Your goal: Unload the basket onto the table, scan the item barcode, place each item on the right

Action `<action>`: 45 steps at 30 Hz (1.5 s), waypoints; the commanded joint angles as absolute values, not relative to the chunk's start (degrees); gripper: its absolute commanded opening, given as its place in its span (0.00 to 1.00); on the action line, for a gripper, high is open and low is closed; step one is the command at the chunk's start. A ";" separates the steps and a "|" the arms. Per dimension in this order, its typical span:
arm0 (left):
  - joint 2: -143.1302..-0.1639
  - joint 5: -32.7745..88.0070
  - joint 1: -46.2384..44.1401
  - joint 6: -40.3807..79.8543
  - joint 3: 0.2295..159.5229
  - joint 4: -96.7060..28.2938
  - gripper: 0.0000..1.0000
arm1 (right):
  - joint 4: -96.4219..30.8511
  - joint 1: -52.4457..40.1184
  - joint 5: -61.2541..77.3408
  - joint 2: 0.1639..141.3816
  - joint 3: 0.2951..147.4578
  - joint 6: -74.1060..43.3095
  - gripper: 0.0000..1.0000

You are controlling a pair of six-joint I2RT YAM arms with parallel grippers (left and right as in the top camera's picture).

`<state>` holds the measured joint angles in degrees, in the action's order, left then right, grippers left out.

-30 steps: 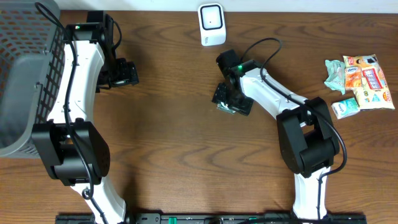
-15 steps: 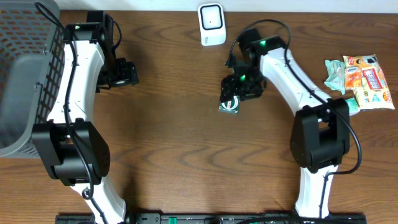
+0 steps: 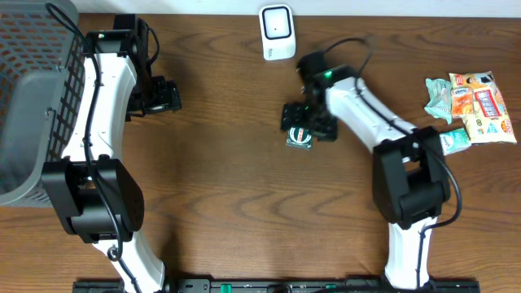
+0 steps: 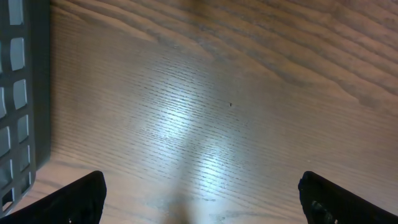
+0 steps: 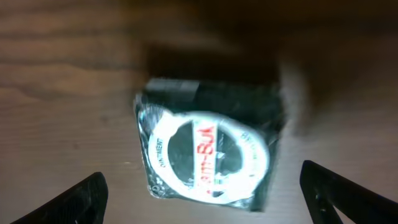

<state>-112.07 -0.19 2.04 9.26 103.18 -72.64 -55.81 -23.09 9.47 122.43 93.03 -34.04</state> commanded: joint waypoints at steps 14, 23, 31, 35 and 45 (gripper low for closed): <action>-112.40 -0.69 2.13 9.98 102.54 -72.86 0.98 | -51.96 -24.34 7.35 122.15 87.81 -24.95 0.61; -112.40 -0.69 2.13 9.98 102.54 -72.88 0.98 | -69.91 -17.72 14.74 122.13 102.28 9.91 0.58; -112.40 -0.69 2.13 9.98 102.54 -72.86 0.98 | -68.73 -17.21 8.91 122.15 102.21 16.01 0.99; -112.40 -0.69 2.13 9.98 102.54 -72.88 0.98 | -67.81 -17.23 8.93 122.15 102.21 4.47 0.99; -112.40 -0.69 2.13 10.00 102.54 -72.86 0.98 | -73.10 -17.89 12.14 122.15 102.19 -35.90 0.99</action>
<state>-112.07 -0.19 2.04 9.26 103.15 -72.64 -72.77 -17.50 11.14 122.50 101.56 -20.32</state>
